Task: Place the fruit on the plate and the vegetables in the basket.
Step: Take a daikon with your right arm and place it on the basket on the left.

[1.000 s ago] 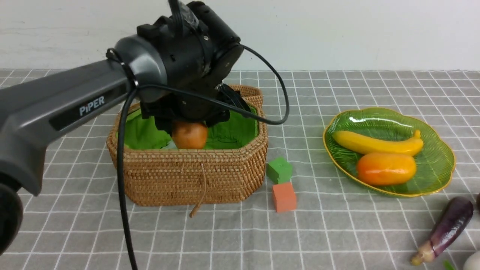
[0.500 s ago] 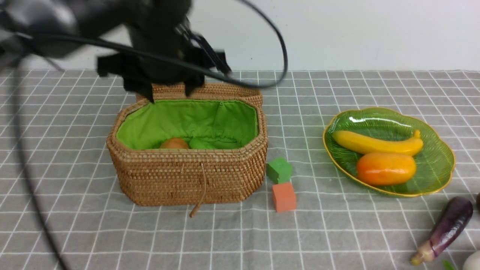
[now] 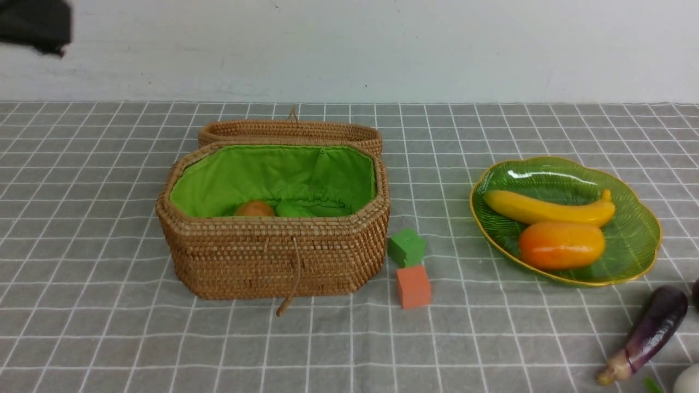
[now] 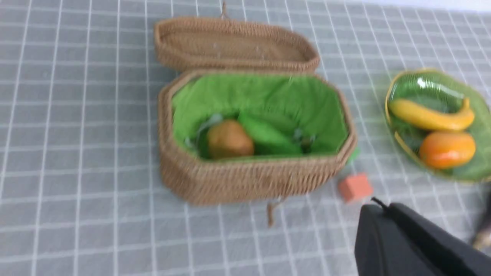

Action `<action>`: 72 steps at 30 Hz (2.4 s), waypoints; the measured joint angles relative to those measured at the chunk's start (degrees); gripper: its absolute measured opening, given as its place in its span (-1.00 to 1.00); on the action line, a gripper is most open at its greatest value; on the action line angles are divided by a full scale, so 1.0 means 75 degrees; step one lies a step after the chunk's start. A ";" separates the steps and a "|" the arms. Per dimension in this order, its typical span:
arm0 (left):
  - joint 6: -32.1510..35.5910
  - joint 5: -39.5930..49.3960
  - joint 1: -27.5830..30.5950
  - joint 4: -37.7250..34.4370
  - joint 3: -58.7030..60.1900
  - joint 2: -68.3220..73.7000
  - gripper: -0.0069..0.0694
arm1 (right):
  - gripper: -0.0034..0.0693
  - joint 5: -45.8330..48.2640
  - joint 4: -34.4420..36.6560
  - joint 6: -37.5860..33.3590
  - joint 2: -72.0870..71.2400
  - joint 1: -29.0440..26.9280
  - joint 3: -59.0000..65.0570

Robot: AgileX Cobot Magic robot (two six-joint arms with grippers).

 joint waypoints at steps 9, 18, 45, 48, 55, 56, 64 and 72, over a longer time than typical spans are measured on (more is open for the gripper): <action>0.0024 0.0000 0.0000 -0.0254 0.3412 -0.1819 -0.85 | -0.24 0.0000 0.0000 0.0000 0.0000 0.0000 0.0000; 0.0048 0.0000 0.0000 -0.0057 0.4300 -0.2107 -0.85 | -0.24 0.0000 0.0000 0.0000 0.0000 0.0000 0.0000; -0.1127 -0.1302 0.0000 0.1052 0.4356 -0.2232 -0.85 | -0.24 0.0000 0.0000 0.0000 0.0000 0.0000 0.0000; -0.0722 -0.1743 0.0053 0.1052 0.4576 -0.2659 -0.85 | -0.24 0.0000 0.0000 0.0000 0.0000 0.0000 0.0000; 0.0560 -0.4030 0.1687 0.0491 0.6564 -0.4763 -0.85 | -0.24 0.0000 0.0000 0.0000 0.0000 0.0000 0.0000; 0.0708 -0.4296 0.1834 0.0367 0.6839 -0.5006 -0.85 | -0.24 0.0000 0.0000 0.0000 0.0000 0.0000 0.0000; 0.2030 -0.6627 0.3801 -0.0605 1.0405 -0.7864 -0.84 | -0.24 0.0000 0.0000 0.0000 0.0000 0.0000 0.0000; 0.2056 -0.6387 0.4496 -0.0363 1.1861 -0.7950 -0.83 | -0.24 0.0000 0.0000 0.0000 -0.0006 0.0000 0.0000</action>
